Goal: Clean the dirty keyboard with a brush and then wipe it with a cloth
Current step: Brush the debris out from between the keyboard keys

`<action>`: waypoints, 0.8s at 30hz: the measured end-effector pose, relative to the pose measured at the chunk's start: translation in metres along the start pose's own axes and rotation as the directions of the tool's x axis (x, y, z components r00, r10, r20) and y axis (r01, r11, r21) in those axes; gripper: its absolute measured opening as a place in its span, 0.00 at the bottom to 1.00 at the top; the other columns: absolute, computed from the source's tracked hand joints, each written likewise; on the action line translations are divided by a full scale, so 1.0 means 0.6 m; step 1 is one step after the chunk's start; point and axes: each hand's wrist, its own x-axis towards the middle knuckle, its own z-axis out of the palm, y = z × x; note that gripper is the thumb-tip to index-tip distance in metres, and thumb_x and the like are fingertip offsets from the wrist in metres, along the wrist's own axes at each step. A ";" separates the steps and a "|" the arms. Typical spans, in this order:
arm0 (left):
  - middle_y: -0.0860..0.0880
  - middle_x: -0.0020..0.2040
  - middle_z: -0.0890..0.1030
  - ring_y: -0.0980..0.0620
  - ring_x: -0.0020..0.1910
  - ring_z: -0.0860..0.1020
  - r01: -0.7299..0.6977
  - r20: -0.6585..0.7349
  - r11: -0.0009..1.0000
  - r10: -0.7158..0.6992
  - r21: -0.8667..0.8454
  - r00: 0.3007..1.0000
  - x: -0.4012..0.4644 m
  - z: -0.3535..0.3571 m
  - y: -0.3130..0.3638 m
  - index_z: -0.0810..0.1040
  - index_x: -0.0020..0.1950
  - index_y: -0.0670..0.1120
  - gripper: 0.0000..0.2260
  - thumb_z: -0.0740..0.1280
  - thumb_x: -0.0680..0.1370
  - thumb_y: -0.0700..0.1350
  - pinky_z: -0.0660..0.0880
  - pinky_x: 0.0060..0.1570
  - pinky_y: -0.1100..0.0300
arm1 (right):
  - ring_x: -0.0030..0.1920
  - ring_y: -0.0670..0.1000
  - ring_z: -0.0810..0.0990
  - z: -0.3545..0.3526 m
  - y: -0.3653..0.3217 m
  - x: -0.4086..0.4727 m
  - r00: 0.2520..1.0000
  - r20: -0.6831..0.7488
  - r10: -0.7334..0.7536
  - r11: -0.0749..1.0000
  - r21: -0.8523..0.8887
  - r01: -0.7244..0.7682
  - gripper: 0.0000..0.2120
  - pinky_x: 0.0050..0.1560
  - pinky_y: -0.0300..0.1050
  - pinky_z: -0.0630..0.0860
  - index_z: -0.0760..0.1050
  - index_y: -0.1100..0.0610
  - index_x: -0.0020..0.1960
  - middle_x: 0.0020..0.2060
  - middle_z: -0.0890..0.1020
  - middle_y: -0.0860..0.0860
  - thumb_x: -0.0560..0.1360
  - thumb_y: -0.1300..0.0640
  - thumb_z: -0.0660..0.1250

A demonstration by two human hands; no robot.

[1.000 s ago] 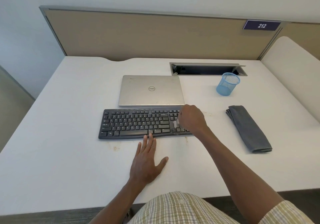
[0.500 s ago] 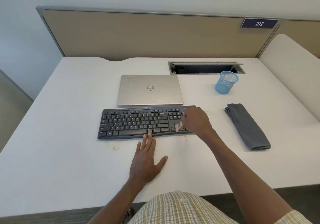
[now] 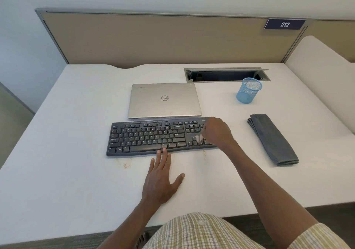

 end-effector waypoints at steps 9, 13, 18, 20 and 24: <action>0.52 0.81 0.35 0.52 0.81 0.35 0.003 -0.005 1.000 -0.004 -0.008 1.000 0.000 0.002 0.000 0.44 0.83 0.46 0.42 0.46 0.78 0.72 0.36 0.77 0.57 | 0.35 0.56 0.74 0.007 0.002 -0.004 0.999 -0.011 -0.045 0.998 -0.034 0.045 0.09 0.26 0.39 0.62 0.68 0.57 0.35 0.35 0.73 0.53 0.73 0.65 0.60; 0.52 0.81 0.35 0.52 0.81 0.35 0.003 0.002 1.000 -0.003 -0.010 1.000 0.001 0.001 -0.001 0.44 0.83 0.46 0.42 0.46 0.78 0.72 0.36 0.77 0.57 | 0.33 0.55 0.70 0.012 0.018 0.000 0.998 -0.066 -0.020 0.999 -0.027 0.018 0.08 0.25 0.40 0.60 0.67 0.58 0.36 0.32 0.71 0.52 0.73 0.64 0.59; 0.52 0.81 0.36 0.51 0.81 0.36 0.003 -0.003 1.000 -0.003 -0.019 1.000 0.002 0.002 -0.002 0.44 0.83 0.46 0.42 0.47 0.78 0.72 0.37 0.78 0.57 | 0.36 0.56 0.73 0.004 0.045 -0.005 0.992 -0.119 0.036 0.999 -0.026 -0.040 0.04 0.35 0.42 0.67 0.69 0.58 0.41 0.35 0.75 0.54 0.73 0.63 0.61; 0.52 0.81 0.36 0.51 0.81 0.35 0.005 0.005 1.000 -0.005 -0.015 1.000 0.004 0.001 -0.002 0.44 0.83 0.46 0.42 0.46 0.78 0.72 0.37 0.78 0.57 | 0.35 0.57 0.73 -0.004 0.042 -0.003 0.988 -0.152 0.041 0.999 -0.020 -0.045 0.07 0.31 0.41 0.64 0.68 0.58 0.38 0.31 0.72 0.51 0.74 0.64 0.61; 0.52 0.81 0.34 0.52 0.80 0.34 0.003 0.019 1.000 -0.003 0.001 1.000 0.001 0.000 -0.001 0.42 0.83 0.46 0.43 0.43 0.76 0.73 0.36 0.77 0.57 | 0.35 0.57 0.73 0.000 0.020 0.001 0.993 -0.119 0.016 1.000 0.000 -0.016 0.07 0.30 0.41 0.65 0.71 0.57 0.38 0.30 0.72 0.51 0.74 0.63 0.61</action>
